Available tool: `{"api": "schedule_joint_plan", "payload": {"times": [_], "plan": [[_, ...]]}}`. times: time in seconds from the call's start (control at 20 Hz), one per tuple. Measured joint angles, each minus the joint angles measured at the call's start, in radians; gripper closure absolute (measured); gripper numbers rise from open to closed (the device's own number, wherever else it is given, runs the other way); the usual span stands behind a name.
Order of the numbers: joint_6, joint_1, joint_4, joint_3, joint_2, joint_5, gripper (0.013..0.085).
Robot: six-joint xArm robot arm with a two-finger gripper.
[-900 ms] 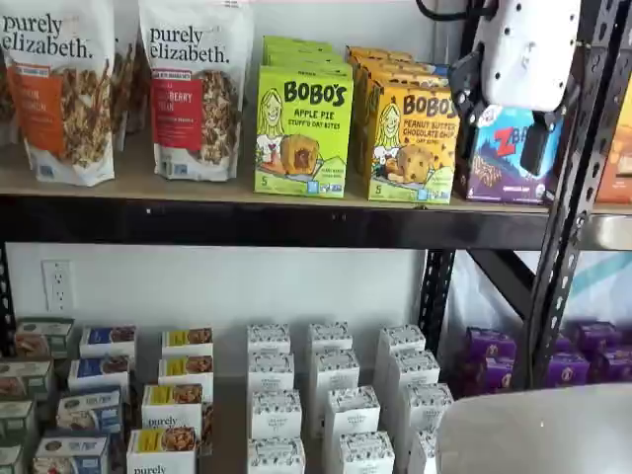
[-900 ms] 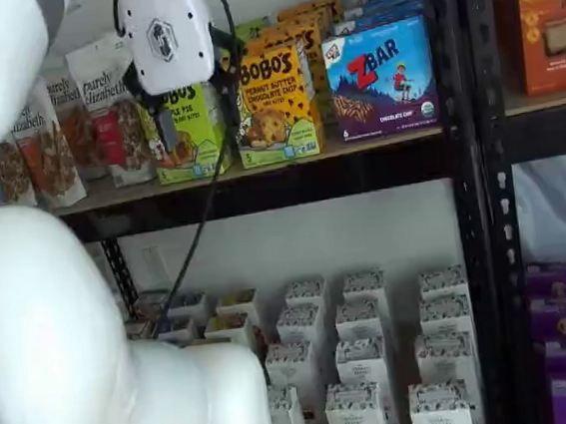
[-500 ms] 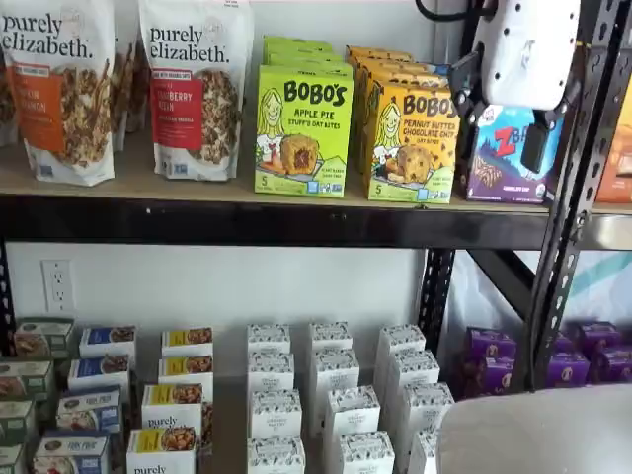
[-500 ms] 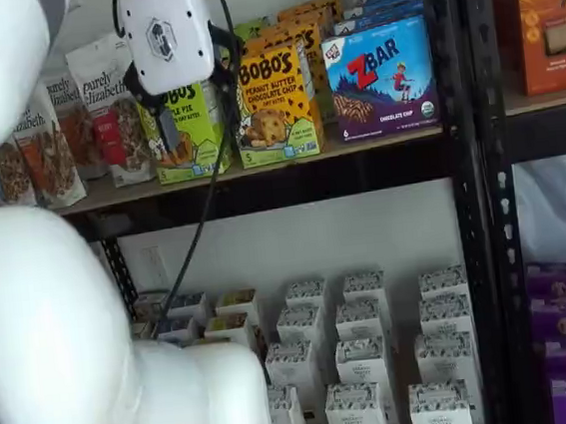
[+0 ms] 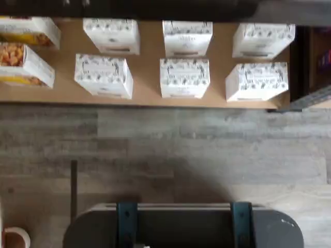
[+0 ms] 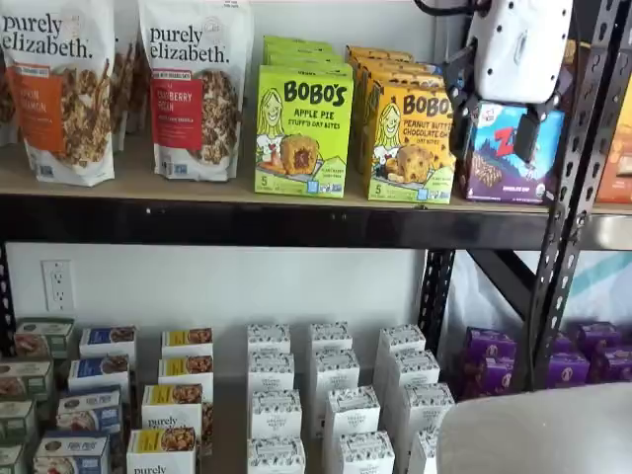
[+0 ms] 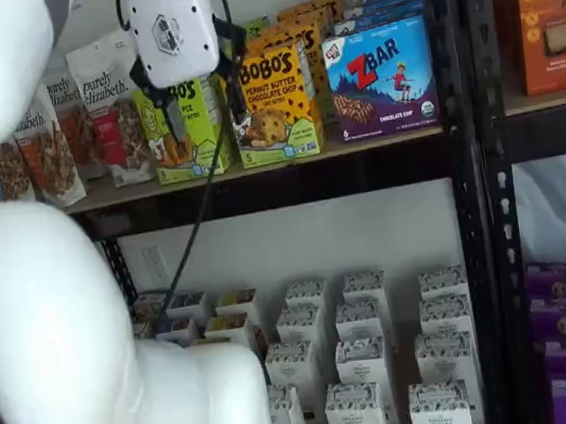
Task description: Pick up the orange box on the top shelf, the fifth box from the left
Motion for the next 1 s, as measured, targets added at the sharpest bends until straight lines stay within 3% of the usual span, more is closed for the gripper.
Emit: {"api": "schedule_joint_plan", "payload": {"times": [0.25,0.4,0.6,1.0], "plan": [[-0.012,-0.026,0.041,-0.032,0.055,-0.031,0.013],[0.001,-0.008,0.035,-0.048,0.086,-0.077,0.013],[-0.004,-0.017,0.051,-0.08,0.137,-0.117,0.013],[-0.007,-0.018,0.054,-0.134,0.22,-0.133,0.013]]}}
